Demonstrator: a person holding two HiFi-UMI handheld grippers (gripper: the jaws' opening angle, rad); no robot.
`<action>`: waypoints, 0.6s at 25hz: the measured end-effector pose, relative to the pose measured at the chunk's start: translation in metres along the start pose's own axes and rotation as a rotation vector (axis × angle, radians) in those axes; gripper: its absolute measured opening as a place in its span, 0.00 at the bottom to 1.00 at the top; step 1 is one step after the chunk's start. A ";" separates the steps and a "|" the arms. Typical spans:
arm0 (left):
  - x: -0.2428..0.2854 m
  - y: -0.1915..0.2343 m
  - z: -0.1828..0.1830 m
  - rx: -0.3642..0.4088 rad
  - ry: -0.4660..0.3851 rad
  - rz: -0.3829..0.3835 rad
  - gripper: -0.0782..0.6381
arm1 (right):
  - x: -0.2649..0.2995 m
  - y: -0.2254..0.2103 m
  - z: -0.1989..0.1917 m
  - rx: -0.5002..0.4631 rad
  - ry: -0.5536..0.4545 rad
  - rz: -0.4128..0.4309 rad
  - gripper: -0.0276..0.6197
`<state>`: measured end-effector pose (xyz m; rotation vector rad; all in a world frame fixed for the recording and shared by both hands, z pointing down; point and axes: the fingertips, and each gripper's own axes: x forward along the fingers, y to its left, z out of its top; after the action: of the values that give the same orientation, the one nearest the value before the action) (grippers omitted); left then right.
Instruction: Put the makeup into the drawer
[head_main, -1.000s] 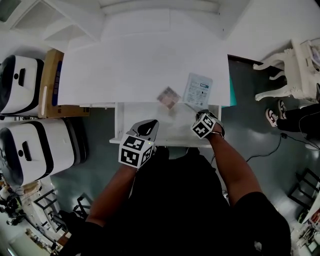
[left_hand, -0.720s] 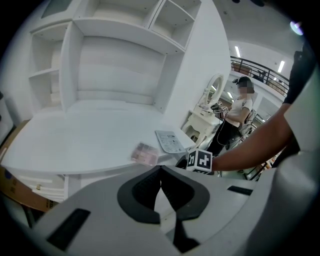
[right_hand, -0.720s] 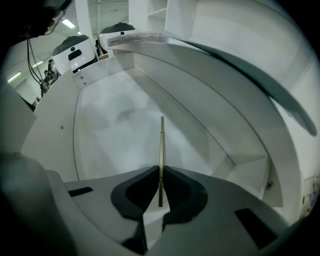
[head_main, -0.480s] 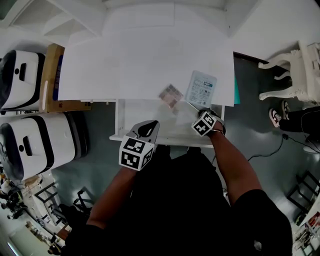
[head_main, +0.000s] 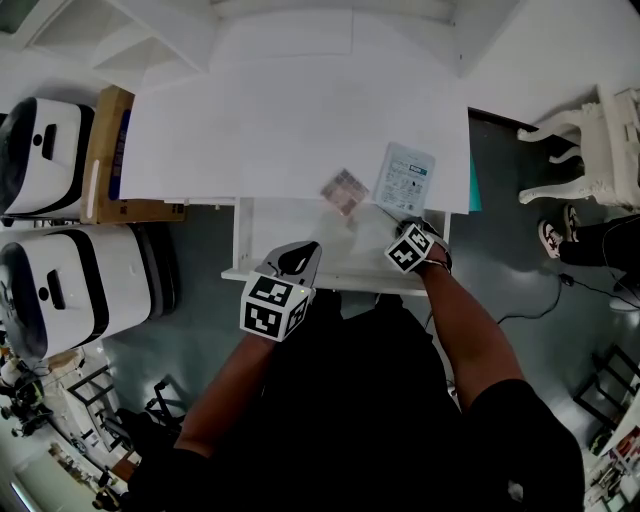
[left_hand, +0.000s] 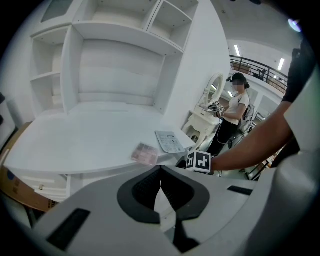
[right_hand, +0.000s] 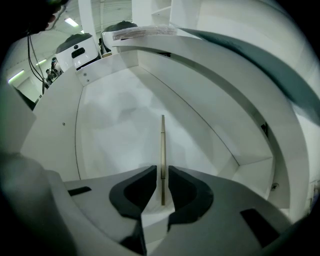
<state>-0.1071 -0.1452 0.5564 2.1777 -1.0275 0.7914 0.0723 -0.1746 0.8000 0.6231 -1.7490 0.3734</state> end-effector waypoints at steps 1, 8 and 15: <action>0.000 0.000 0.001 0.002 -0.003 -0.001 0.12 | -0.002 0.001 0.001 0.001 -0.002 0.000 0.15; 0.000 -0.003 0.008 0.017 -0.035 -0.022 0.12 | -0.029 -0.003 0.014 0.039 -0.063 -0.034 0.15; 0.000 0.001 0.018 0.034 -0.072 -0.030 0.12 | -0.071 -0.002 0.021 0.135 -0.144 -0.048 0.15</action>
<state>-0.1033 -0.1589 0.5450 2.2595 -1.0213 0.7268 0.0689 -0.1727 0.7263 0.8040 -1.8533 0.4243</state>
